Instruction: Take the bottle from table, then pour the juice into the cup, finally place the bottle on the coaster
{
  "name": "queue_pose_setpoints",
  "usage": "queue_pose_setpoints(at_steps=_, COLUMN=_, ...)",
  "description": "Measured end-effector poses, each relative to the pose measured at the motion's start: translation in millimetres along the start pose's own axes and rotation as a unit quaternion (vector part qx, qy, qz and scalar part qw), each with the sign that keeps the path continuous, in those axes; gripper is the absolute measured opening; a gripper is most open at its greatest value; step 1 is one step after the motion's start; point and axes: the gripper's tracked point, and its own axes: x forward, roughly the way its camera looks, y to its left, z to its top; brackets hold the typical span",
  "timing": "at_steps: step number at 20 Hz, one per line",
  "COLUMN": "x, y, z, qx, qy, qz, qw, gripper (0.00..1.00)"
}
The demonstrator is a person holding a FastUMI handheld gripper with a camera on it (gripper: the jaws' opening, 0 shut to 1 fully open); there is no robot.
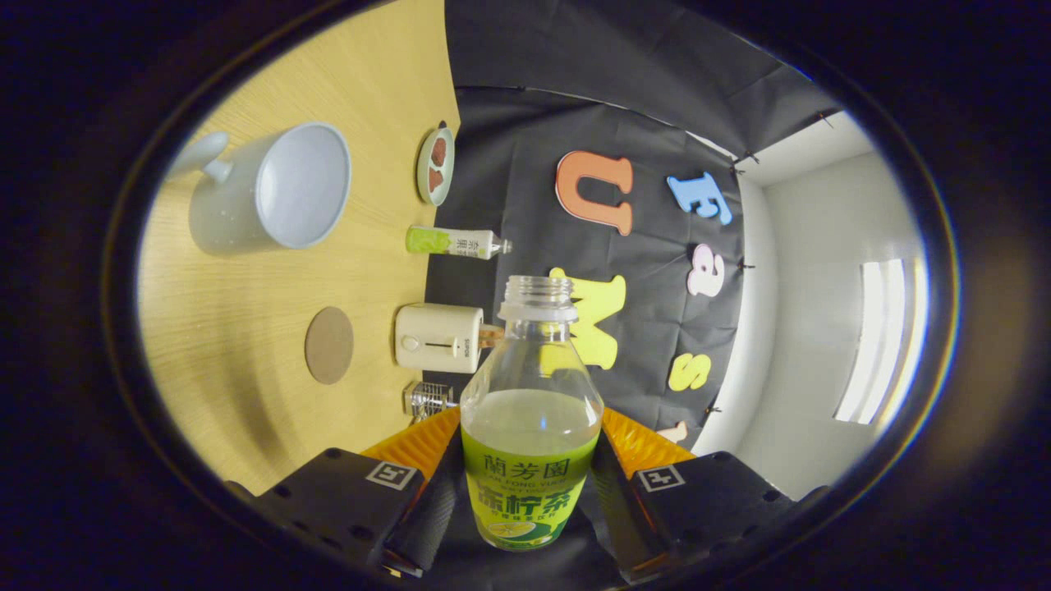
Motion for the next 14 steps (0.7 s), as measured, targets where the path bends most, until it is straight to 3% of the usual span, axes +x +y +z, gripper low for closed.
queue_pose_setpoints(at_steps=3, x=2.2, y=-2.4, z=9.6, qx=-0.026, qy=-0.01, qz=-0.004, qw=1.0, gripper=0.83)
queue_pose_setpoints(at_steps=6, x=-3.3, y=-15.0, z=19.3, qx=-0.054, qy=-0.026, qz=-0.035, qw=0.998, gripper=0.83)
queue_pose_setpoints(at_steps=14, x=-7.1, y=-6.9, z=27.9, qx=-0.09, qy=-0.025, qz=-0.039, qw=0.995, gripper=0.83)
